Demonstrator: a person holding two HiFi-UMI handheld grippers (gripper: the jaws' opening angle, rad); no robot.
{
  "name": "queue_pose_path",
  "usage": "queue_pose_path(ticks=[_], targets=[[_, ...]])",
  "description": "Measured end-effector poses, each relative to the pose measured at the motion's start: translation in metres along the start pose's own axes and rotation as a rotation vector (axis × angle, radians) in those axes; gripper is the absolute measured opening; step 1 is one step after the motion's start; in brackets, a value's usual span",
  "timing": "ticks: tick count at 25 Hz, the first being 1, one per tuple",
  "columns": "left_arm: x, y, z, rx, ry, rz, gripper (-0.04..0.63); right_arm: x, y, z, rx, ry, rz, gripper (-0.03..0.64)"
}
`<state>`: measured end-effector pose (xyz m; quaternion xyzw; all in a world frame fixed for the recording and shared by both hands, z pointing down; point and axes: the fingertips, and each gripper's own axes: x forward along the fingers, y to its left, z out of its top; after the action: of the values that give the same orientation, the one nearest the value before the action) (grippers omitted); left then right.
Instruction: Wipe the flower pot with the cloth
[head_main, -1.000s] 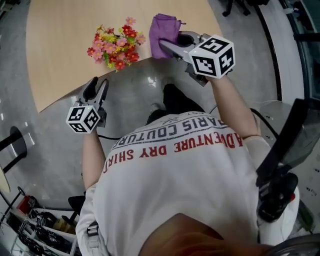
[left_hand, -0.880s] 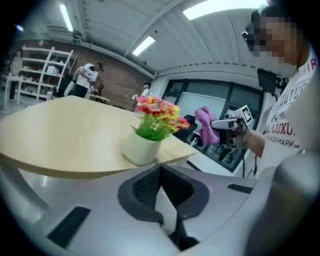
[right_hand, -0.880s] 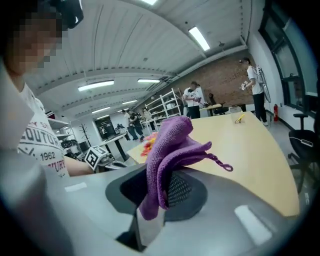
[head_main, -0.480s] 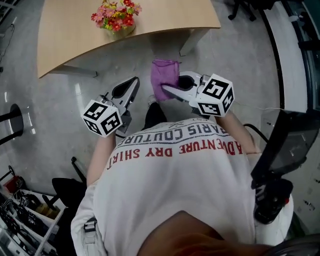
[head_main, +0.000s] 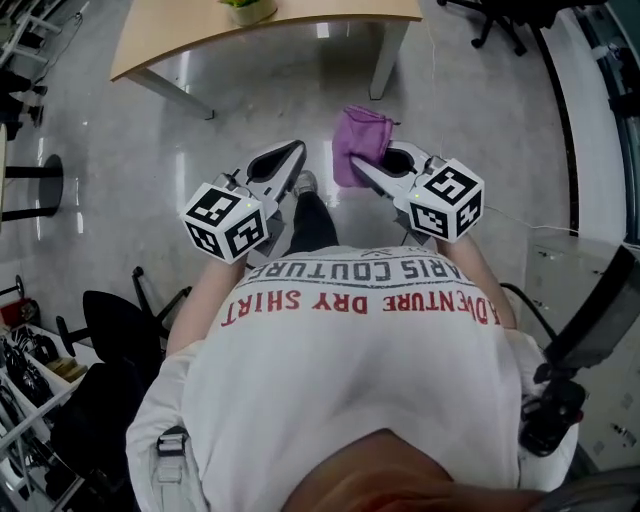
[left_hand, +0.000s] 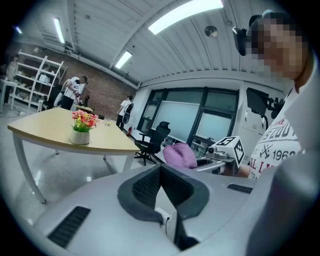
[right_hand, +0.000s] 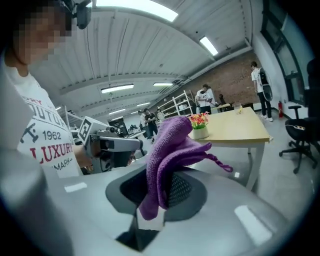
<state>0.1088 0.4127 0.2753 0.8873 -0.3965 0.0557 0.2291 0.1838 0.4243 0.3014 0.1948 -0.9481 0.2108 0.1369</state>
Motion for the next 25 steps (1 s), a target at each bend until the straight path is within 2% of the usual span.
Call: queue_pose_path(ticks=[5,11,19,25], targets=[[-0.040,-0.055,-0.009,0.062,-0.022,0.047,0.000,-0.036,0.050,-0.017,-0.016,-0.002,-0.025,0.054],[-0.084,-0.095,-0.021,0.040,-0.074,0.084,0.000,-0.065,0.107,-0.022,-0.075,0.008,-0.012,0.054],[-0.092,-0.108,-0.016,0.081,-0.087,0.110,0.000,-0.072,0.121,-0.022,-0.128,0.049,0.006,0.055],[-0.111,-0.114,-0.014,0.115,-0.088,0.131,0.000,-0.068,0.136,-0.019,-0.134,0.030,0.020,0.055]])
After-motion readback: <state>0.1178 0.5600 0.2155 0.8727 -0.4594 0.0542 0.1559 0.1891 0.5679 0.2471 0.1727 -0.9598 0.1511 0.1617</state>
